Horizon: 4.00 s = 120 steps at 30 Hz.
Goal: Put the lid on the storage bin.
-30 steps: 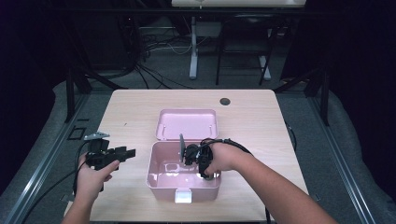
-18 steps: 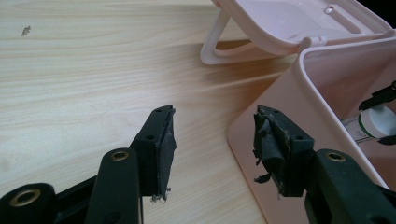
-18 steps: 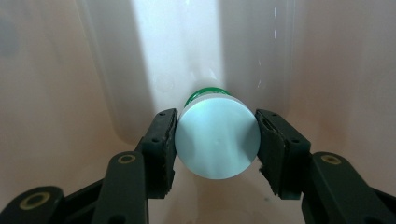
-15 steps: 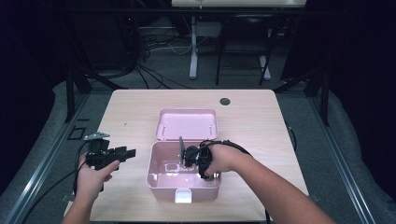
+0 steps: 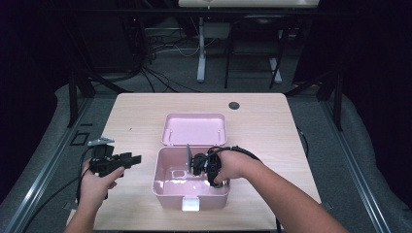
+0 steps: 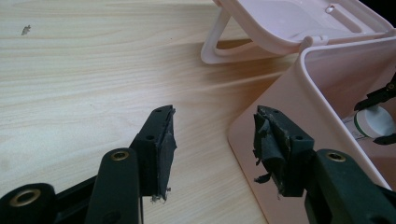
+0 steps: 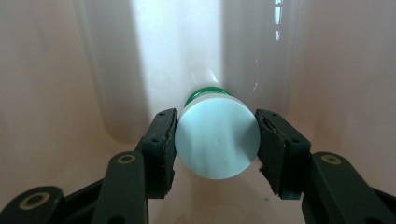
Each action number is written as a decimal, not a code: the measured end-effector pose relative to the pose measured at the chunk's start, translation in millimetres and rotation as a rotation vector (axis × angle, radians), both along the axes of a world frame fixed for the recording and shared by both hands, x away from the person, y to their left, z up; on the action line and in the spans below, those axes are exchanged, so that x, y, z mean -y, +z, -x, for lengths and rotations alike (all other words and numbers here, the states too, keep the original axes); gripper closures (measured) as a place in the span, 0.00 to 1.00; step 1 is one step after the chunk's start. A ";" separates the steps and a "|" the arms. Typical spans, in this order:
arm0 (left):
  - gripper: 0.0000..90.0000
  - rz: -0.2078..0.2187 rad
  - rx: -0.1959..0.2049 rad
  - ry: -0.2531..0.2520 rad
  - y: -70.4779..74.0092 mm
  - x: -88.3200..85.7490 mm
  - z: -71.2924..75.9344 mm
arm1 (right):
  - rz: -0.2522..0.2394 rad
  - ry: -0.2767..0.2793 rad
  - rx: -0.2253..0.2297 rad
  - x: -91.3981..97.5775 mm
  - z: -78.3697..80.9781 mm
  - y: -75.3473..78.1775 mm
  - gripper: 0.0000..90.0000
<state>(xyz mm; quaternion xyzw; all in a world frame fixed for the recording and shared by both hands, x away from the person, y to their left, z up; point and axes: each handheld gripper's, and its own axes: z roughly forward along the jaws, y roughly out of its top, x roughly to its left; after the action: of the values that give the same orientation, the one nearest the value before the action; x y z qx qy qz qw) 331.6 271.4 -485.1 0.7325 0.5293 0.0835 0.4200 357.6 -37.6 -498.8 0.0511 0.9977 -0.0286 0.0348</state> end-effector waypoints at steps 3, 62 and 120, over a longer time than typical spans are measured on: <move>0.54 0.000 0.000 0.000 0.0 0.0 0.0 | 0.002 0.000 -0.006 -0.1 0.0 -1.3 0.56; 0.59 -0.018 0.084 -0.179 21.2 32.5 15.9 | -0.365 -0.374 0.149 42.5 -23.1 75.0 0.25; 0.91 -0.085 0.124 -0.305 18.2 57.4 25.9 | -0.605 -1.146 0.217 90.6 -120.4 50.2 0.82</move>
<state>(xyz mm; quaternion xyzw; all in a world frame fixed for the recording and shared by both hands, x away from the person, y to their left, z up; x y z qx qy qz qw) 305.7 214.0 -466.9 0.8149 0.3810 0.0862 0.4282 477.9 -128.3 -448.5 0.5844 0.7674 0.2443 0.0988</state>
